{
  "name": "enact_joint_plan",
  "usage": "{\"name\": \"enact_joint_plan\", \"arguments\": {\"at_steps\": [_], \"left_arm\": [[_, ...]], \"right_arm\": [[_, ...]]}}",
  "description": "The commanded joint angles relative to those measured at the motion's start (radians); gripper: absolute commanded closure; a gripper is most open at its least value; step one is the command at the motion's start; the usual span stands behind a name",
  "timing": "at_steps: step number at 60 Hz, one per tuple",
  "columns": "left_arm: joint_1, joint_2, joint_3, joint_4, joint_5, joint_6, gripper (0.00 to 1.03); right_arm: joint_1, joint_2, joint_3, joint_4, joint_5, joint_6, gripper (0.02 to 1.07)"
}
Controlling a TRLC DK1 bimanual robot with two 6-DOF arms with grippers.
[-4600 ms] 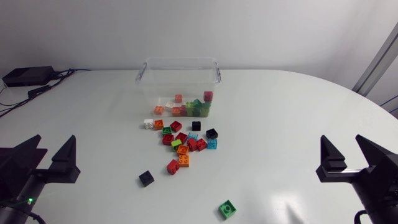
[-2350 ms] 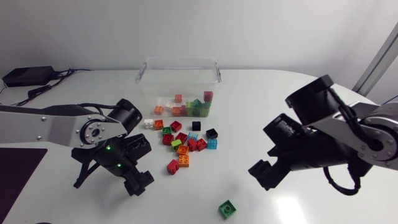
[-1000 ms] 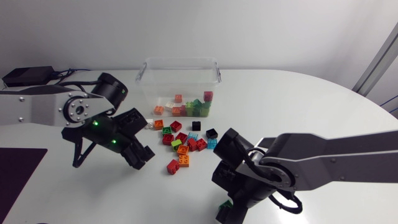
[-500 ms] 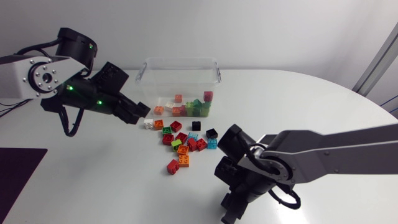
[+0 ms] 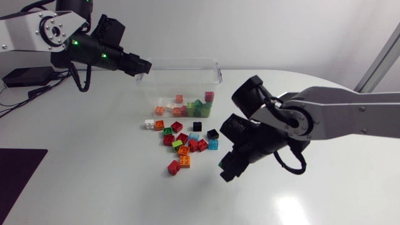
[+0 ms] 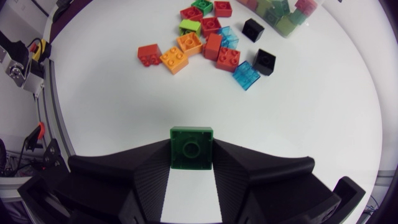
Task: Place the duplo bricks in the container
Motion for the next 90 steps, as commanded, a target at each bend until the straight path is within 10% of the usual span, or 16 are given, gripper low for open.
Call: {"name": "enact_joint_plan", "arguments": {"at_steps": [1, 30, 38, 90], "left_arm": [[-0.002, 0.058, 0.066, 0.013, 0.012, -0.037, 0.67], [-0.028, 0.303, 0.312, 0.116, 0.011, -0.132, 0.60], [-0.025, 0.331, 0.330, 0.144, -0.012, -0.128, 0.04], [0.270, -0.063, -0.244, 0.004, 0.104, 0.265, 0.04]], "right_arm": [[-0.022, -0.013, 0.043, -0.013, -0.013, -0.028, 0.70], [-0.072, 0.027, 0.221, 0.019, -0.026, -0.033, 0.70], [-0.077, 0.047, 0.270, 0.029, -0.026, -0.033, 0.70], [-0.126, 0.322, 0.689, 0.259, 0.054, 0.030, 0.69]]}}
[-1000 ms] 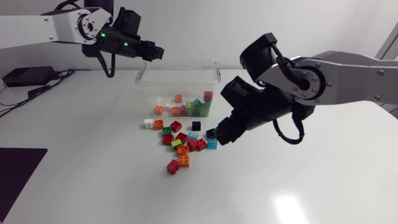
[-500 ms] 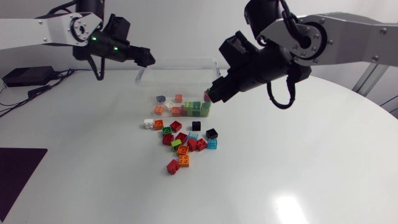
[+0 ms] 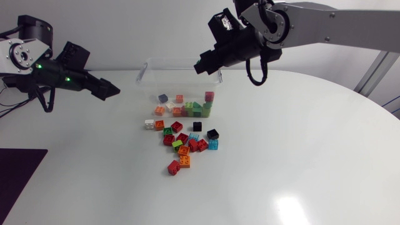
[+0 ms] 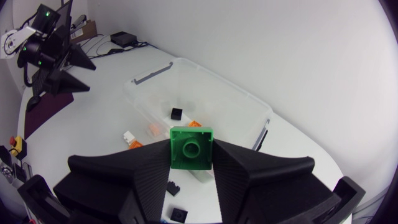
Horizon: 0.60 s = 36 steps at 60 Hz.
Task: Place the duplo bricks in the container
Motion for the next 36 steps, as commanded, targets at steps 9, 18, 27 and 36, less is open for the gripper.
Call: {"name": "enact_joint_plan", "arguments": {"at_steps": [9, 18, 27, 36], "left_arm": [[-0.023, 0.010, -0.143, 0.038, 0.022, 0.085, 0.04], [-0.068, 0.056, -0.177, 0.063, 0.022, 0.080, 0.04], [-0.097, 0.110, -0.137, 0.057, 0.018, 0.010, 0.04], [-0.140, 0.165, -0.074, 0.028, -0.042, -0.065, 0.04]], "right_arm": [[-0.001, 0.079, 0.054, 0.110, 0.036, 0.020, 0.69], [0.001, 0.145, 0.094, 0.171, 0.053, 0.011, 0.69], [0.005, 0.247, 0.183, 0.208, 0.087, -0.004, 0.69], [0.005, 0.343, 0.307, 0.189, 0.139, -0.010, 0.41]]}}
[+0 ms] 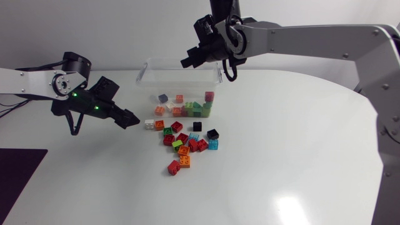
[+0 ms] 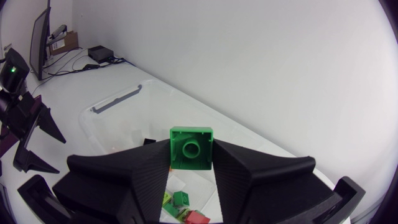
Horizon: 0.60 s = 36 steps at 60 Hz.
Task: Place the duplo bricks in the container
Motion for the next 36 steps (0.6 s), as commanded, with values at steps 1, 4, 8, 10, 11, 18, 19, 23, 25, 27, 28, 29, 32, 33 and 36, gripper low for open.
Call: {"name": "enact_joint_plan", "arguments": {"at_steps": [1, 4, 8, 10, 11, 18, 19, 23, 25, 27, 28, 29, 32, 33, 36], "left_arm": [[-0.032, 0.041, 0.048, -0.012, -0.027, -0.060, 0.04], [-0.051, 0.050, 0.051, -0.012, -0.050, -0.069, 0.04], [-0.078, 0.056, 0.044, -0.009, -0.074, -0.067, 0.04], [-0.085, 0.062, 0.044, -0.006, -0.076, -0.061, 0.04], [-0.086, 0.065, 0.045, -0.004, -0.076, -0.058, 0.04], [-0.077, 0.093, 0.051, 0.052, -0.076, 0.009, 0.05], [-0.077, 0.094, 0.053, 0.052, -0.076, 0.015, 0.05], [-0.057, 0.120, 0.067, 0.052, -0.063, 0.088, 0.06], [-0.046, 0.136, 0.076, 0.051, -0.056, 0.121, 0.06], [-0.037, 0.145, 0.079, 0.051, -0.033, 0.147, 0.06], [-0.032, 0.150, 0.082, 0.049, -0.024, 0.161, 0.06], [-0.031, 0.151, 0.082, 0.049, -0.016, 0.175, 0.06], [-0.022, 0.159, 0.077, 0.049, 0.001, 0.244, 0.06], [-0.020, 0.160, 0.077, 0.049, 0.006, 0.261, 0.06], [-0.014, 0.173, 0.082, 0.049, 0.036, 0.315, 0.06]], "right_arm": [[0.004, 0.056, 0.071, -0.008, 0.035, -0.007, 0.34], [0.004, 0.055, 0.071, -0.009, 0.055, -0.005, 0.21], [0.004, 0.020, 0.037, -0.008, 0.055, -0.007, 0.17], [0.004, -0.002, 0.012, -0.005, 0.055, -0.011, 0.17], [0.004, -0.017, -0.006, -0.005, 0.050, -0.014, 0.16], [0.000, -0.108, -0.104, -0.003, 0.035, -0.039, 0.14], [-0.002, -0.125, -0.123, -0.003, 0.027, -0.042, 0.14], [-0.005, -0.191, -0.188, -0.003, 0.007, -0.051, 0.13], [-0.006, -0.226, -0.225, -0.003, -0.001, -0.056, 0.12], [-0.008, -0.255, -0.259, -0.003, -0.014, -0.059, 0.12], [-0.008, -0.270, -0.276, -0.003, -0.021, -0.060, 0.12], [-0.008, -0.284, -0.291, -0.003, -0.022, -0.063, 0.12], [-0.006, -0.333, -0.348, -0.002, -0.039, -0.073, 0.10], [-0.006, -0.344, -0.360, -0.002, -0.041, -0.076, 0.09], [-0.003, -0.390, -0.419, 0.004, -0.047, -0.088, 0.09]]}}
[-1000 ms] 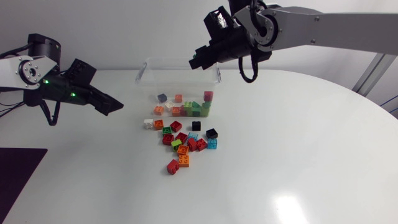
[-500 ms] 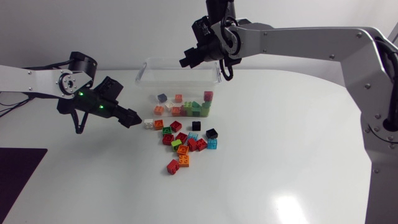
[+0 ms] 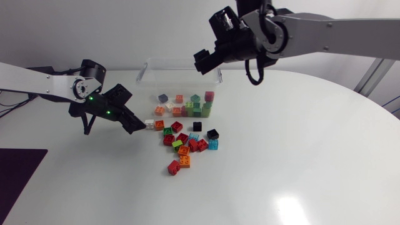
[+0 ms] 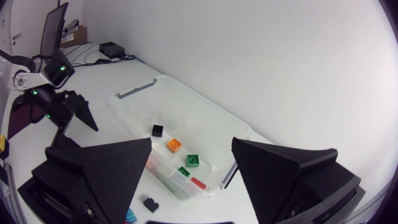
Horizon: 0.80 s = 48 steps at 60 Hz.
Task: Place the duplo bricks in the container
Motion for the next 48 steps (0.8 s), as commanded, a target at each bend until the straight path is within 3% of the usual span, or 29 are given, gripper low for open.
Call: {"name": "enact_joint_plan", "arguments": {"at_steps": [1, 23, 37, 48], "left_arm": [[0.012, 0.039, 0.028, 0.002, 0.040, 0.126, 0.06], [0.020, 0.175, 0.111, -0.005, 0.135, 0.347, 0.06], [0.017, 0.252, 0.143, -0.005, 0.155, 0.388, 0.08], [0.008, 0.267, 0.146, -0.005, 0.166, 0.403, 0.16]], "right_arm": [[-0.003, -0.079, -0.103, 0.009, -0.013, -0.038, 0.08], [0.001, -0.312, -0.468, 0.021, -0.114, -0.148, 0.07], [-0.003, -0.361, -0.608, 0.027, -0.136, -0.171, 0.07], [-0.003, -0.352, -0.668, 0.040, -0.156, -0.196, 0.07]]}}
